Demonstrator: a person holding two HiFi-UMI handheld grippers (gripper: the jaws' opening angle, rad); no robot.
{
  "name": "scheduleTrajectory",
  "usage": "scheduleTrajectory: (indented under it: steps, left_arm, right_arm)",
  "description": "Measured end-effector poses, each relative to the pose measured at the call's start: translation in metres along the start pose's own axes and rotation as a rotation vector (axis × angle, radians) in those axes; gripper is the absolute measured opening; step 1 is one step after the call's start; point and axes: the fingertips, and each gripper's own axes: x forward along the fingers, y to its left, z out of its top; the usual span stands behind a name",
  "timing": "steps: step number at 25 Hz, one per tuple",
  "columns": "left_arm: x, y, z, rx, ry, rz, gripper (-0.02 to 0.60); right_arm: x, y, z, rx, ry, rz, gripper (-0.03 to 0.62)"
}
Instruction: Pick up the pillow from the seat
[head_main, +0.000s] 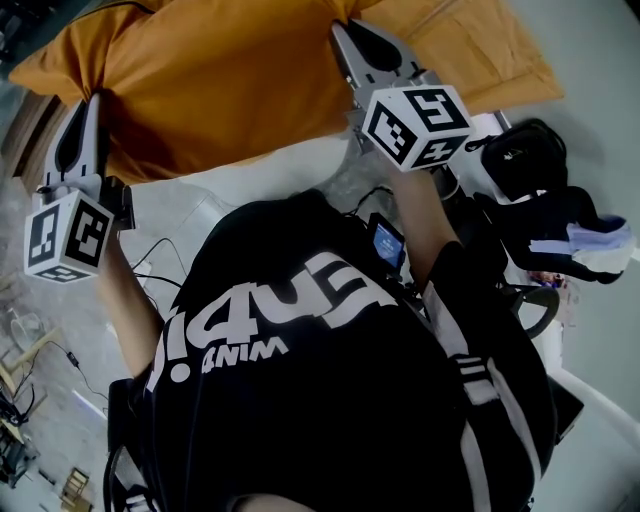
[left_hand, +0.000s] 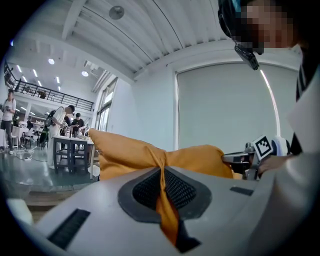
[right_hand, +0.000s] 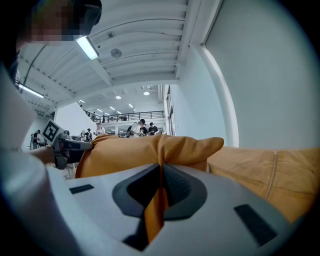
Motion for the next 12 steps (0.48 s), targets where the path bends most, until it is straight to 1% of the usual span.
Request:
scheduleTrajectory:
  steps: [12]
  left_arm:
    - [-0.0026,0.0008,0.0003,-0.005,0.009,0.002,0.025]
  right_arm:
    - [0.0,0.0025,-0.0013,0.002,0.012,0.008,0.034]
